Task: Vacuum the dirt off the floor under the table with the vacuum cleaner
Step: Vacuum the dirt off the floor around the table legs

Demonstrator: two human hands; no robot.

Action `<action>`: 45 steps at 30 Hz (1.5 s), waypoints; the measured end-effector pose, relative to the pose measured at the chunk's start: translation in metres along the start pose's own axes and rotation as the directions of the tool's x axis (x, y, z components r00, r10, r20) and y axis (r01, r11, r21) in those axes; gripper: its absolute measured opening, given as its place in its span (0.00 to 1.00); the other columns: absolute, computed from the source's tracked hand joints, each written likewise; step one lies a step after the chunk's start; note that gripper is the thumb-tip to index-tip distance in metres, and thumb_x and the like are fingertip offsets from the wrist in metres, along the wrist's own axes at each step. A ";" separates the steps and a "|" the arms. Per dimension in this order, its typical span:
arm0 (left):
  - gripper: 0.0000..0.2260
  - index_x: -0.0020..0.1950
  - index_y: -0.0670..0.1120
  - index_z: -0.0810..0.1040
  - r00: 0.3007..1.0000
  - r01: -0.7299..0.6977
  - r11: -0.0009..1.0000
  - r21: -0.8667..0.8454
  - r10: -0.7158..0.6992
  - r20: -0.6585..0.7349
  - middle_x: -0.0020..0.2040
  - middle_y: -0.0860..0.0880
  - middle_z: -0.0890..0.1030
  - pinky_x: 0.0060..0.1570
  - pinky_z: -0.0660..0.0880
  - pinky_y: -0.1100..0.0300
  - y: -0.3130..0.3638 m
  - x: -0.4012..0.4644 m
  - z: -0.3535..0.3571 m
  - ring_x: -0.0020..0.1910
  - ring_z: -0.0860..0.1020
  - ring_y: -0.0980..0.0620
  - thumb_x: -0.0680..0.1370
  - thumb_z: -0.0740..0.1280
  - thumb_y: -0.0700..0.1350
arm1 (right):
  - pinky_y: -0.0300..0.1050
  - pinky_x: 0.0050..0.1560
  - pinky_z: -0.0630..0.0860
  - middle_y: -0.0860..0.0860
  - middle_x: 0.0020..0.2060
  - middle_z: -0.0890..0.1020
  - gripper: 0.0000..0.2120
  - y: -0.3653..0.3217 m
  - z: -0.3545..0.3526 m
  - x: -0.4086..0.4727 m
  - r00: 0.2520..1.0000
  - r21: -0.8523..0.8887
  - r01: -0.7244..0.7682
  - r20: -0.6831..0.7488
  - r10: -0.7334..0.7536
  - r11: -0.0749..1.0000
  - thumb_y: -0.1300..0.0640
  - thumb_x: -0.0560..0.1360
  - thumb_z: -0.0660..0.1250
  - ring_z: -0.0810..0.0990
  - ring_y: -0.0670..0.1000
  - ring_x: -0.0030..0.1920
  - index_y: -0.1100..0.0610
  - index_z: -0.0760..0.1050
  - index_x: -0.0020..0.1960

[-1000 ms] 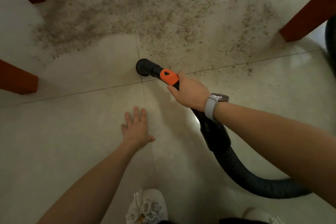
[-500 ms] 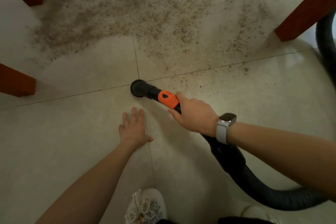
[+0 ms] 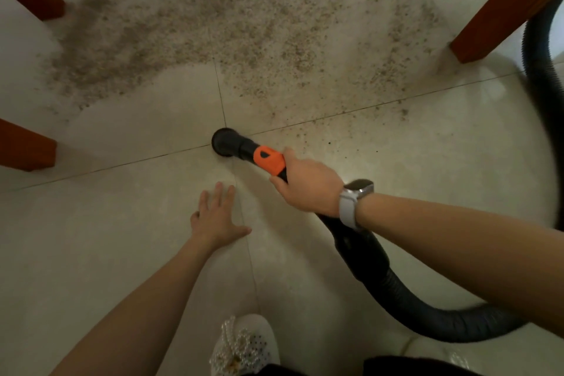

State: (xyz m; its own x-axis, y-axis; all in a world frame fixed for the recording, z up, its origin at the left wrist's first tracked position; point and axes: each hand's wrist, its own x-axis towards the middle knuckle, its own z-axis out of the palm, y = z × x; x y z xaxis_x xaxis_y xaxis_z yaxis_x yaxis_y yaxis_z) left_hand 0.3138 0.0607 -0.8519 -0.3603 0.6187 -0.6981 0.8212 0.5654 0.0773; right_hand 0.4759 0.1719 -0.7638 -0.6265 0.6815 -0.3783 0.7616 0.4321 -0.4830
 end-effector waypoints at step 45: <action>0.19 0.71 0.43 0.63 0.995 -0.098 0.111 -0.989 0.015 -0.097 0.59 0.46 0.73 0.55 0.75 0.50 0.126 -0.030 -0.046 0.58 0.74 0.47 0.81 0.60 0.47 | 0.36 0.26 0.74 0.51 0.35 0.76 0.14 0.040 -0.001 -0.063 0.969 0.575 -0.242 0.184 0.165 0.782 0.49 0.77 0.64 0.76 0.47 0.27 0.58 0.66 0.53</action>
State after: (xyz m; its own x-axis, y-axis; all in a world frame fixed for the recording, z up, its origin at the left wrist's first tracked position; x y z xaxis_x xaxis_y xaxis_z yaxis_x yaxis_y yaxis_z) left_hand 0.4077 0.1382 -0.7886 -0.3894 0.6769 -0.6246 -0.3114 0.5415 0.7809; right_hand 0.5458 0.1468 -0.7589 -0.5119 0.6232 -0.5912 0.6516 -0.1668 -0.7400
